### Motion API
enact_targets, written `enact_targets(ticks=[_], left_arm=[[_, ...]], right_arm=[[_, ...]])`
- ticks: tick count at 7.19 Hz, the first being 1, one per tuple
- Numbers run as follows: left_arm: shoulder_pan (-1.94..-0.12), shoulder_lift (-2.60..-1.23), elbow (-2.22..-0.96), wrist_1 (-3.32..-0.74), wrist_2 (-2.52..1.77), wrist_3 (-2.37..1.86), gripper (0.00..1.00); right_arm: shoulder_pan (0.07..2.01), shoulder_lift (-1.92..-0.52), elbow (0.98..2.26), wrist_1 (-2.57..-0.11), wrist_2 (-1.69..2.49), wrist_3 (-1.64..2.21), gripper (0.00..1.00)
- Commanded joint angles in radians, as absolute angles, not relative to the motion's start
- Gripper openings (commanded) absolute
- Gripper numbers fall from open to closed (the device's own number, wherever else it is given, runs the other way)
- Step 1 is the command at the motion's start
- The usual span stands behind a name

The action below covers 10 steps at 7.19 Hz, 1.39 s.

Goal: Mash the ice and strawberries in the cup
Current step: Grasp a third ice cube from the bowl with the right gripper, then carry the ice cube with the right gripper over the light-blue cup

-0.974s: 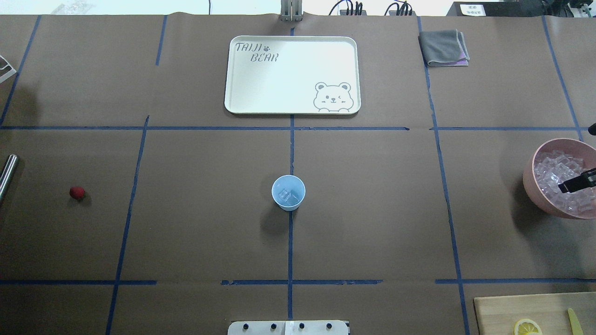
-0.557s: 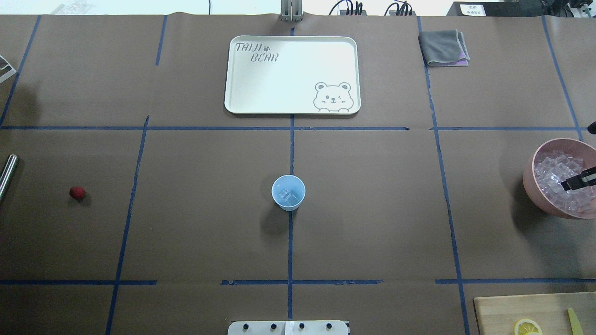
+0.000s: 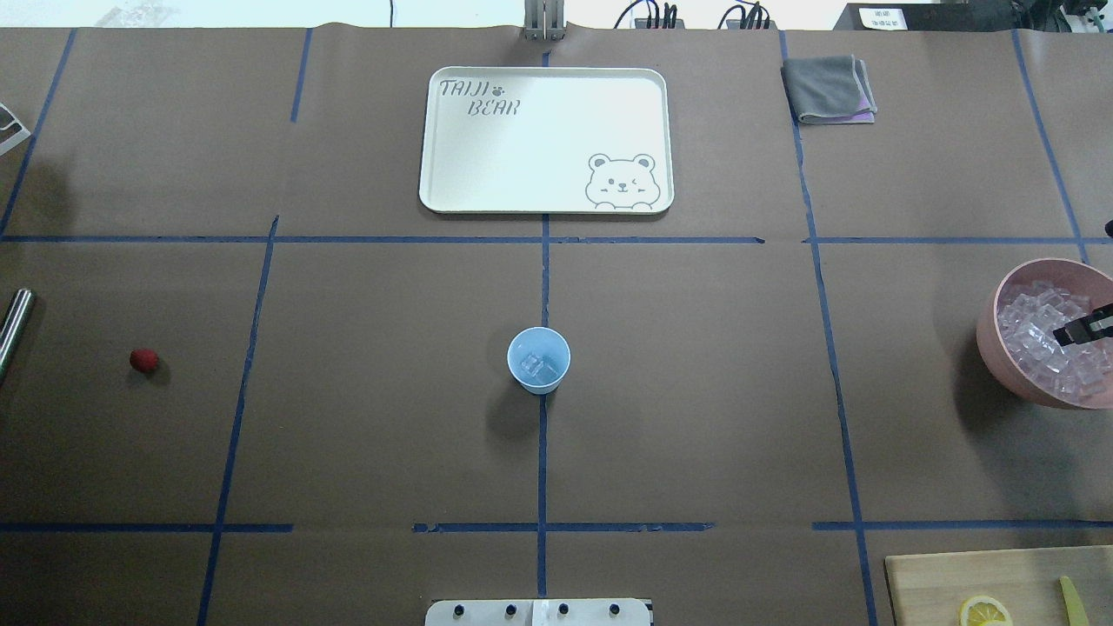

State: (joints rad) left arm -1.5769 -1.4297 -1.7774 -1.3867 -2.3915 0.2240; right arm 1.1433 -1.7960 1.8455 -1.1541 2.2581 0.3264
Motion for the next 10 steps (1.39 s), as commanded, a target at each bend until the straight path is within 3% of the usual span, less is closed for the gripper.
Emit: enact_targets(ticks=[1, 4, 10], left_arm=[[-1.577, -1.43, -1.778, -1.387, -2.393, 0.224, 1.0], [-1.577, -1.431, -1.778, -1.387, -2.391, 0.224, 1.0], [-1.577, -1.43, -1.778, -1.387, -2.391, 0.224, 1.0]], right_arm=[[1.23, -1.764, 1.977, -1.312, 2.306, 0.324, 0.0], [1.263, -1.591, 2.118, -1.676, 2.313, 0.316, 0.0], [0.89, -1.237, 2.115, -1.738, 2.183, 0.84, 0.0]])
